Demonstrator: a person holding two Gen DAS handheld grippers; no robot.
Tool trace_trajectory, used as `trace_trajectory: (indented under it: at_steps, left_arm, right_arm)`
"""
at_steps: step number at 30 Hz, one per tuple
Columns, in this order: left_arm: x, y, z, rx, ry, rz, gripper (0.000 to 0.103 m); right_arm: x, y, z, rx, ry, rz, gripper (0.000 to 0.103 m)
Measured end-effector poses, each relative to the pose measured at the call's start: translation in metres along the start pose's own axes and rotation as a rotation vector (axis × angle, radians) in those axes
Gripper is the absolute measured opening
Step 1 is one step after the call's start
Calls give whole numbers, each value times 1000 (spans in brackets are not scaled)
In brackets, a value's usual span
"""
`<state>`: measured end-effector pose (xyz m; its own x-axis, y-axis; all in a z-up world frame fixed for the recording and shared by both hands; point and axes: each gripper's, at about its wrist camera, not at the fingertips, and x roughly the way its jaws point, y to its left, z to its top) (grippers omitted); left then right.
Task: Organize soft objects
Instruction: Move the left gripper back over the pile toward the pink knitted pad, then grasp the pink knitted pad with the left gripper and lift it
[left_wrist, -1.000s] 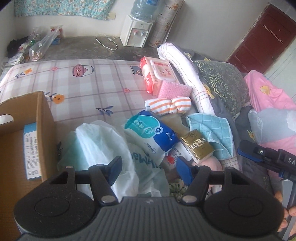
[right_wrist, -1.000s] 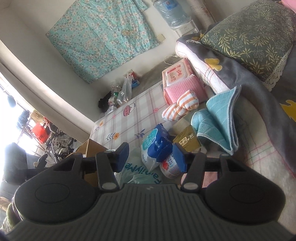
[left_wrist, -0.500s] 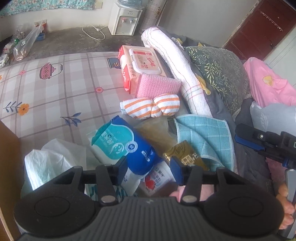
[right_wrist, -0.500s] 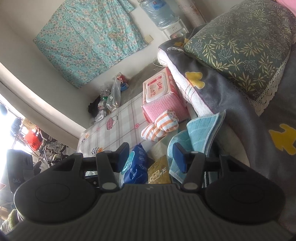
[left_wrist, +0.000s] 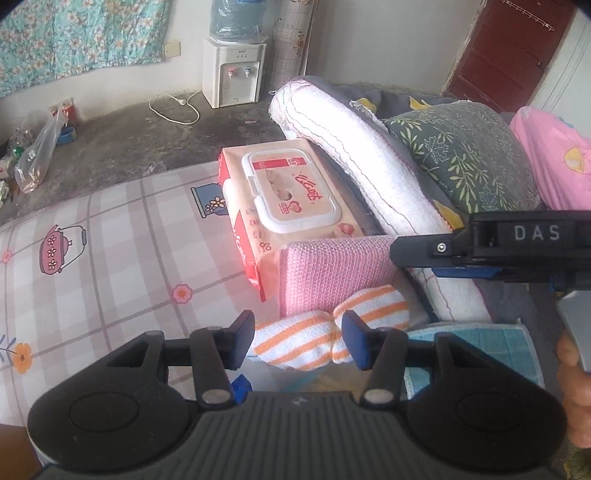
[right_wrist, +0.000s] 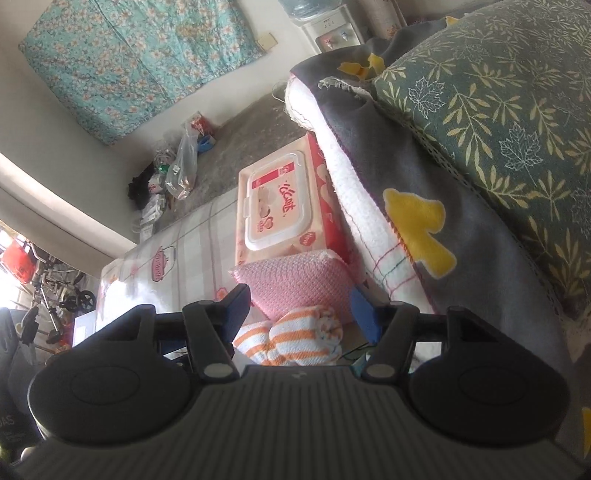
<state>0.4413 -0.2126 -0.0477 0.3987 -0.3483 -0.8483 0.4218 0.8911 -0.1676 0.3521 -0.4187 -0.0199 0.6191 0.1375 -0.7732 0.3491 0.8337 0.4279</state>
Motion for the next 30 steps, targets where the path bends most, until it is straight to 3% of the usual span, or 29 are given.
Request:
trace_trajectory:
  at_steps: [4, 7, 15, 16, 18, 22, 27, 30]
  left_arm:
    - [23, 4, 10, -30, 27, -22, 53]
    - [38, 7, 13, -49, 54, -32, 52]
    - [54, 10, 15, -96, 72, -60, 49]
    - [54, 10, 15, -95, 71, -62, 47]
    - [52, 8, 16, -102, 71, -79, 31]
    - [43, -1, 17, -99, 55, -70, 31]
    - [15, -13, 18, -92, 10, -139, 25]
    - [-5, -26, 16, -36, -22, -121, 27]
  right_arm:
    - [41, -9, 16, 25, 42, -28, 63]
    - [59, -15, 20, 42, 46, -13, 71]
    - [71, -12, 20, 33, 32, 29, 75]
    - [70, -11, 17, 33, 29, 31, 74]
    - [69, -11, 15, 29, 21, 31, 66]
    - [55, -14, 10, 51, 0, 53, 54]
    - [33, -4, 9, 60, -21, 115, 39]
    - [19, 10, 6, 36, -40, 118, 39]
